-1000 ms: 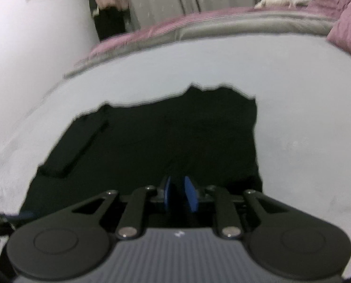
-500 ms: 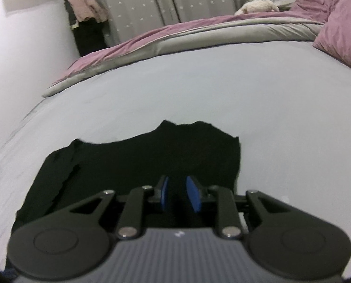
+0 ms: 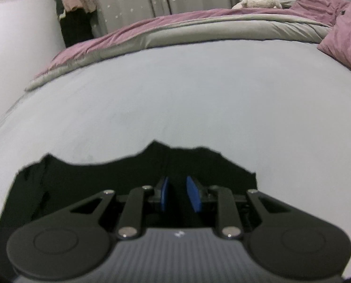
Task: Fold clothes
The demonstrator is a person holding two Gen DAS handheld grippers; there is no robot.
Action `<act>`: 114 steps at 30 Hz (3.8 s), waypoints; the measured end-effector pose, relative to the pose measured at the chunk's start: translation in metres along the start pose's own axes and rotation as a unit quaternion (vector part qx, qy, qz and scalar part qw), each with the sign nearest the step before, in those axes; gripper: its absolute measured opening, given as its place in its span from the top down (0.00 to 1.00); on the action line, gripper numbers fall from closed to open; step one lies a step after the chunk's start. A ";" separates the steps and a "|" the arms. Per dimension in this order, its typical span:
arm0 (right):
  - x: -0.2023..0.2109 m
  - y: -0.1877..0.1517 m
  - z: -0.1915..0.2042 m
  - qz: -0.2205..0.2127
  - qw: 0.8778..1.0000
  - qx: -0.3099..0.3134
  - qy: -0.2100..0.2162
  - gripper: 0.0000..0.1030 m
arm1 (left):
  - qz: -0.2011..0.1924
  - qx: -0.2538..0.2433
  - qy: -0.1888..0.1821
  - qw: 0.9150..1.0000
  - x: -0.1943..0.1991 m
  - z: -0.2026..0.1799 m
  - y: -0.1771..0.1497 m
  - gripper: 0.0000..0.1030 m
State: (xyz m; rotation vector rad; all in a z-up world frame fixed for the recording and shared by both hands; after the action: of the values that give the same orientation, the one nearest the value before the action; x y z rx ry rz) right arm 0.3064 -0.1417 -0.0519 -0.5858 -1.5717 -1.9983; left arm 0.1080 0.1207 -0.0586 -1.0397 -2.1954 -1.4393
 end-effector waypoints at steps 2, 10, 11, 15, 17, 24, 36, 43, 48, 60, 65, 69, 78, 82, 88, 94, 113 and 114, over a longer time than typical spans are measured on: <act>0.011 0.000 -0.002 -0.003 1.000 -0.008 0.007 0.78 | 0.003 0.000 -0.001 1.000 0.000 0.000 0.000 0.86; 0.065 -0.026 -0.009 0.014 1.000 -0.005 0.012 0.71 | 0.013 0.000 0.003 1.000 -0.006 0.001 -0.008 0.85; 0.073 -0.031 -0.008 0.018 1.000 -0.002 0.013 0.71 | 0.011 0.001 0.005 1.000 -0.006 0.001 -0.009 0.85; 0.111 -0.052 -0.002 0.026 0.999 0.016 0.014 0.64 | 0.009 -0.012 0.023 1.000 -0.002 -0.002 -0.012 0.84; 0.129 -0.062 0.000 0.028 0.999 0.013 0.019 0.63 | 0.010 -0.027 0.033 0.999 0.002 -0.006 -0.015 0.77; 0.187 -0.104 0.009 0.041 0.999 0.016 0.016 0.60 | 0.025 -0.046 0.048 0.998 0.014 -0.017 -0.027 0.72; 0.265 -0.169 0.019 0.052 0.999 -0.006 0.007 0.49 | 0.042 -0.122 0.094 0.987 0.047 -0.040 -0.062 0.61; 0.308 -0.205 0.021 0.060 0.998 0.001 0.012 0.44 | 0.052 -0.122 0.124 0.983 0.088 -0.038 -0.094 0.60; 0.339 -0.232 0.014 0.057 0.998 -0.009 0.017 0.36 | 0.051 -0.129 0.146 0.980 0.118 -0.034 -0.109 0.57; 0.389 -0.297 0.006 0.072 0.997 -0.020 -0.025 0.15 | 0.073 -0.126 0.177 0.973 0.159 -0.028 -0.147 0.33; 0.405 -0.307 0.012 0.066 0.997 -0.010 -0.030 0.12 | 0.078 -0.115 0.183 0.973 0.171 -0.028 -0.166 0.29; 0.416 -0.311 0.009 0.059 0.997 -0.038 -0.018 0.10 | 0.090 -0.115 0.180 0.973 0.176 -0.029 -0.181 0.29; 0.429 -0.317 -0.009 0.052 0.995 -0.075 -0.028 0.10 | 0.094 -0.108 0.175 0.974 0.186 -0.023 -0.200 0.26; 0.431 -0.325 -0.014 0.057 0.995 -0.079 -0.030 0.10 | 0.091 -0.101 0.169 0.976 0.190 -0.019 -0.202 0.26; 0.432 -0.331 -0.025 0.058 0.993 -0.095 -0.032 0.10 | 0.073 -0.065 0.153 0.983 0.196 -0.009 -0.198 0.26; 0.431 -0.328 -0.038 0.054 0.992 -0.108 -0.030 0.11 | 0.064 -0.023 0.127 0.990 0.201 0.004 -0.192 0.31; 0.399 -0.308 -0.060 0.082 0.992 -0.094 0.019 0.35 | 0.069 0.016 0.087 0.994 0.194 0.025 -0.183 0.56; 0.398 -0.309 -0.059 0.085 0.992 -0.088 0.018 0.37 | 0.071 0.005 0.085 0.994 0.193 0.022 -0.184 0.57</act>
State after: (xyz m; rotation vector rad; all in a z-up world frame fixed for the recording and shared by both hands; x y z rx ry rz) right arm -0.1973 -0.1959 -0.0464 -0.7229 -1.2868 -2.0177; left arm -0.1540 0.1757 -0.0720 -1.0087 -1.9674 -1.3974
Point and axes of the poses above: each gripper's, at about its wrist camera, not at the fingertips, and x roughly against the way its jaws point, z to its left, y to its top, the point moved 7 cm from there along -x, roughly the way its jaws point, and after that the axes turned 4 degrees about -z, right-handed, at the moved point
